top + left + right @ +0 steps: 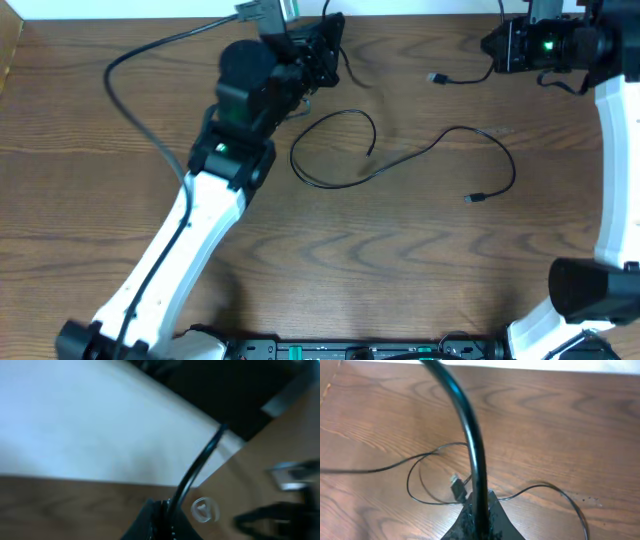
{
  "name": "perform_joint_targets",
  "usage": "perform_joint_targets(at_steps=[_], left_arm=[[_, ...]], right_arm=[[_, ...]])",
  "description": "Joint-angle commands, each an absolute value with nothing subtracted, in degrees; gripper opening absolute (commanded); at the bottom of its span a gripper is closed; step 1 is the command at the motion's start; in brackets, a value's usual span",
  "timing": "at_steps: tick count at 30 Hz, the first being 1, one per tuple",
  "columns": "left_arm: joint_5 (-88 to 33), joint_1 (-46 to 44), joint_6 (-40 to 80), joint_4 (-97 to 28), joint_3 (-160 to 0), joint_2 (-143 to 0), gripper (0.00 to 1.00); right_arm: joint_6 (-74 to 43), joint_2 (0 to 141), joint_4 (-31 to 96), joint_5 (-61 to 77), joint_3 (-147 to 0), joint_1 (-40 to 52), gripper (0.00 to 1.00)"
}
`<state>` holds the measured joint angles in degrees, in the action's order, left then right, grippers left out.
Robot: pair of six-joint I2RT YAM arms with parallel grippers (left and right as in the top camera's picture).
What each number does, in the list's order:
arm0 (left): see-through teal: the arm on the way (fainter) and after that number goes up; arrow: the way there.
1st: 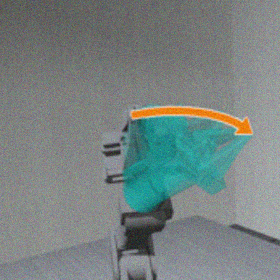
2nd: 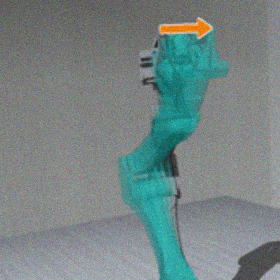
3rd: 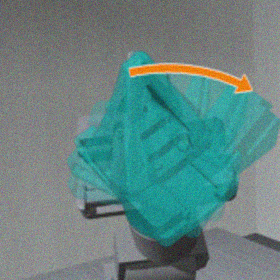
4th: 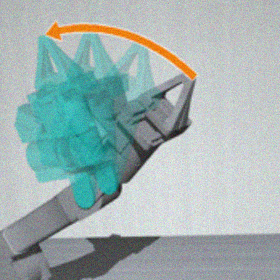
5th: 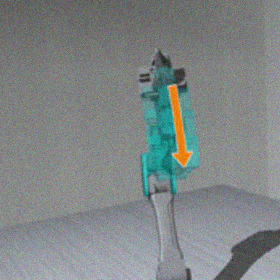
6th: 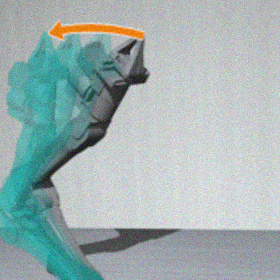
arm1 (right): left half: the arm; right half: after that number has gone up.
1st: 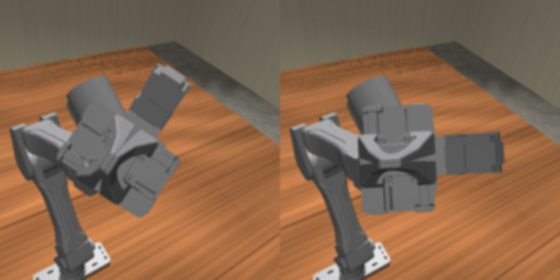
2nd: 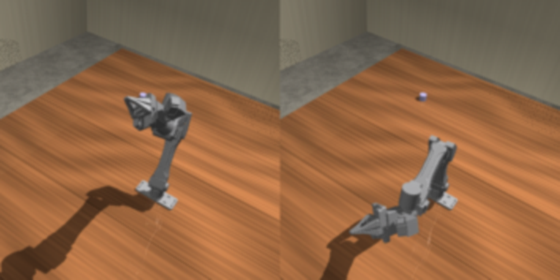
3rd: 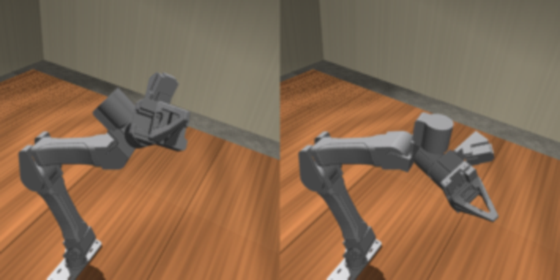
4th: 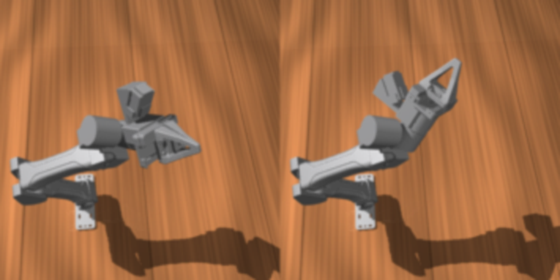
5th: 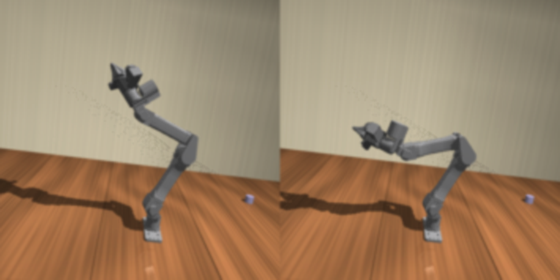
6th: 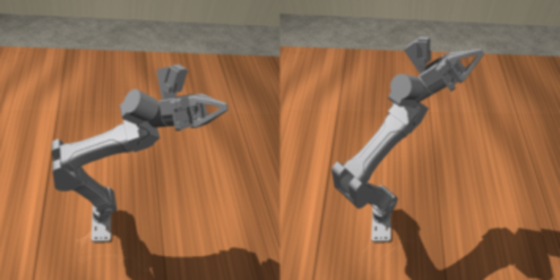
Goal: Untangle cables
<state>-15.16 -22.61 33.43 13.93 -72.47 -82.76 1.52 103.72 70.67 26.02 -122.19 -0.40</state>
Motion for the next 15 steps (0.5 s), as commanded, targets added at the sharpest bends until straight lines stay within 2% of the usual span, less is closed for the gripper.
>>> perform_joint_targets(at_steps=[1, 9, 15], left_arm=[[-15.81, -22.50, 32.62, 14.59, -73.10, -81.03, 0.07], [-15.84, -22.50, 32.67, 17.74, -73.10, -80.44, 0.08], [-15.84, -22.50, 33.30, 21.02, -73.10, -80.40, 0.08]], right_arm=[[2.94, 107.39, 71.44, 28.29, -122.54, -0.27, 0.01], [7.70, 113.27, 74.11, 32.38, -122.54, 0.64, 0.05], [14.76, 118.19, 79.66, 32.58, -122.54, 2.44, 0.18]])
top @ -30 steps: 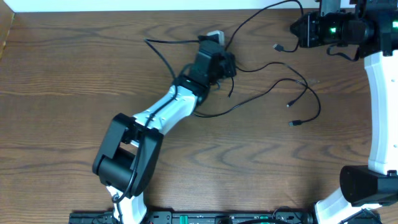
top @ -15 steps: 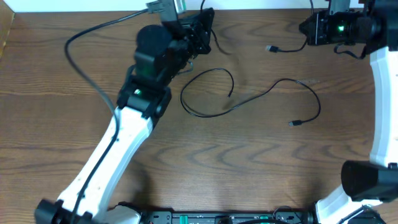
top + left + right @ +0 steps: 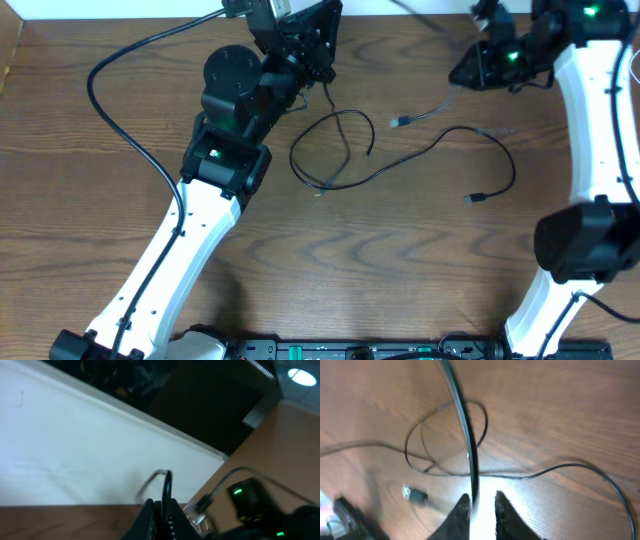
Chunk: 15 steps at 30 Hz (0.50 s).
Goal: Untangle cables
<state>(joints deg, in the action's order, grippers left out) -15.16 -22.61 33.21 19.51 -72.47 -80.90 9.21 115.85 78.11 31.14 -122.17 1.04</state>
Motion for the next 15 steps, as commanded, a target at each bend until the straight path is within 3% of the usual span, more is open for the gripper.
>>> perform_joint_targets(at_steps=[1, 8, 12, 15], left_arm=[[-15.84, -22.50, 33.30, 21.71, -73.10, -80.36, 0.08], [-15.84, -22.50, 34.41, 24.58, -73.10, -79.68, 0.07], [-16.08, -22.52, 34.79, 23.53, -73.10, -79.48, 0.07], [-16.10, -22.52, 37.04, 20.53, -73.10, -79.48, 0.07]], right_arm=[[15.70, 118.93, 80.49, 32.53, -122.54, 2.81, 0.20], [19.35, 124.18, 82.98, 32.38, -122.54, 5.74, 0.31], [20.47, 124.77, 81.97, 32.69, -122.54, 6.90, 0.52], [23.44, 124.18, 80.36, 35.46, -122.56, 7.88, 0.61]])
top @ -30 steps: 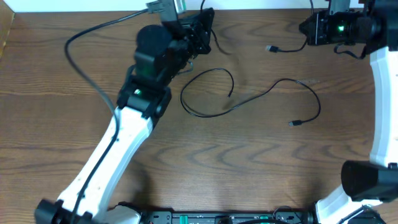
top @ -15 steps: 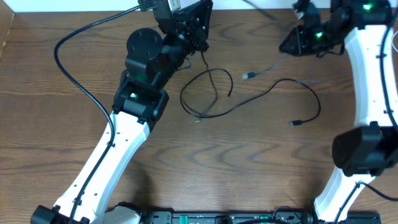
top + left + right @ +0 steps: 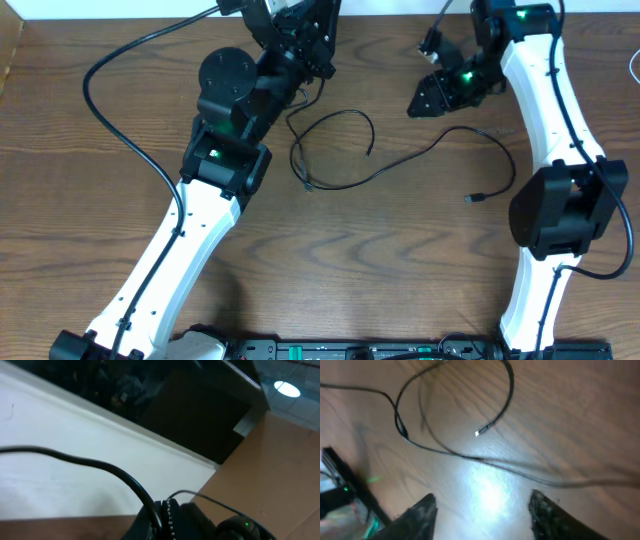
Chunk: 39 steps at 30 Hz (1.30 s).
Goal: Untangle cables
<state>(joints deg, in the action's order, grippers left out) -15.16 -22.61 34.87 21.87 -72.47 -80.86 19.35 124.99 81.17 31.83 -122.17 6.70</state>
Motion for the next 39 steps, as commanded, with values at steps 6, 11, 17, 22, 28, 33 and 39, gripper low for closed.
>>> perform_joint_targets(at_steps=[6, 11, 17, 22, 28, 33, 39], left_arm=[[-11.75, -22.57, 37.26, 16.91, -73.10, -79.50, 0.08], [-2.55, -22.57, 40.95, 15.70, -73.10, -79.50, 0.08], [-0.78, -22.57, 44.62, 15.25, -73.08, -79.61, 0.07], [-0.80, -22.74, 45.45, 15.27, -73.08, -79.61, 0.07], [-0.82, -23.24, 46.44, 15.25, -73.08, -79.64, 0.08], [-0.89, -23.55, 46.41, 14.83, -73.08, -79.61, 0.07], [-1.06, -23.55, 46.46, 10.66, -73.08, -79.61, 0.07]], right_arm=[[35.99, 123.94, 79.75, 53.76, -122.56, 9.78, 0.69], [42.19, 123.85, 79.75, 63.16, -122.56, 11.27, 0.75], [50.26, 123.85, 79.11, 76.36, -122.56, 12.86, 0.76], [50.35, 123.87, 72.62, 79.18, -122.56, 16.43, 0.68], [41.28, 123.87, 61.43, 75.09, -122.56, 21.26, 0.60], [29.47, 123.87, 53.65, 66.22, -122.56, 23.70, 0.27], [19.00, 123.87, 50.46, 57.98, -122.56, 21.78, 0.01]])
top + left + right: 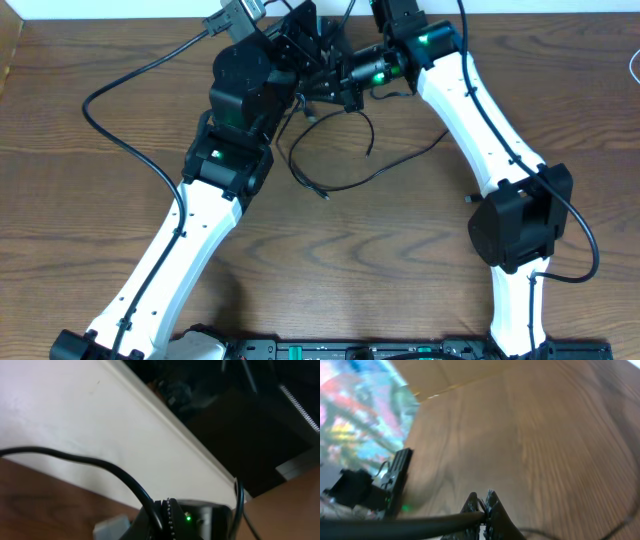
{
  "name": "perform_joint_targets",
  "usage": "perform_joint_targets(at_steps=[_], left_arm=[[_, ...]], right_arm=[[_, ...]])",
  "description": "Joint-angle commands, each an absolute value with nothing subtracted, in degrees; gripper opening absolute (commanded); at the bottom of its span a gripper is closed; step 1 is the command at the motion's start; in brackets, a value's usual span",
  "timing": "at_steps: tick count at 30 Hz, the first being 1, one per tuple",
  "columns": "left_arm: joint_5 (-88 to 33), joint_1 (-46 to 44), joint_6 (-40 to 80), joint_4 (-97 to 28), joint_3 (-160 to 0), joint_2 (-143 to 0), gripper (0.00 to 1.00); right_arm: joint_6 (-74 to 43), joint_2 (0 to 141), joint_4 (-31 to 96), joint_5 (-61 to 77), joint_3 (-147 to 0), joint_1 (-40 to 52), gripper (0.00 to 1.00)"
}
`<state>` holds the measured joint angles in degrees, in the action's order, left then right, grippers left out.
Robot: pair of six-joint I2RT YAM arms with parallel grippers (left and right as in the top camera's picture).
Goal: Untangle cables
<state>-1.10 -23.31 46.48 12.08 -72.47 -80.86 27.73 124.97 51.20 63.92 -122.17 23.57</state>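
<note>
A thin black cable [345, 182] lies in a loop on the wooden table [400, 290], with one free end [325, 195] near the middle. My left gripper [322, 72] is at the table's back, shut on a black cable [100, 462] that arcs off to the left. My right gripper [340, 90] points left, right next to the left one, and is shut on a black cable [410, 522] running out to its left. Where the two held strands join is hidden between the grippers.
A thicker black lead [110, 110] curves from the left arm across the back left of the table. The right arm [480, 120] crosses over the cable's right part. A white wall strip [100, 415] runs along the table's back edge.
My right gripper was open and empty at the back right. It now sits far to the left beside the left gripper, shut on a cable. The left gripper still holds its cable.
First both grippers held cable, the right one far at the back right corner. Then the right had moved inward, a plug dangling below it. Then it stood open with nothing in it. Now it is shut on cable right by the left gripper.
</note>
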Motion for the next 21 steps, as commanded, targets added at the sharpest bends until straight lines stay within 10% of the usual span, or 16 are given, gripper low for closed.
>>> perform_joint_targets(at_steps=[1, 21], left_arm=[[-1.39, -23.55, 46.44, 9.78, -73.08, -79.59, 0.08], [-60.16, -23.51, 27.51, -3.44, -73.08, -82.59, 0.08]], right_arm=[[17.63, 123.87, 50.17, 56.86, -122.56, 21.21, 0.01], [10.09, 123.85, 48.21, 55.02, -122.56, 14.24, 0.01]])
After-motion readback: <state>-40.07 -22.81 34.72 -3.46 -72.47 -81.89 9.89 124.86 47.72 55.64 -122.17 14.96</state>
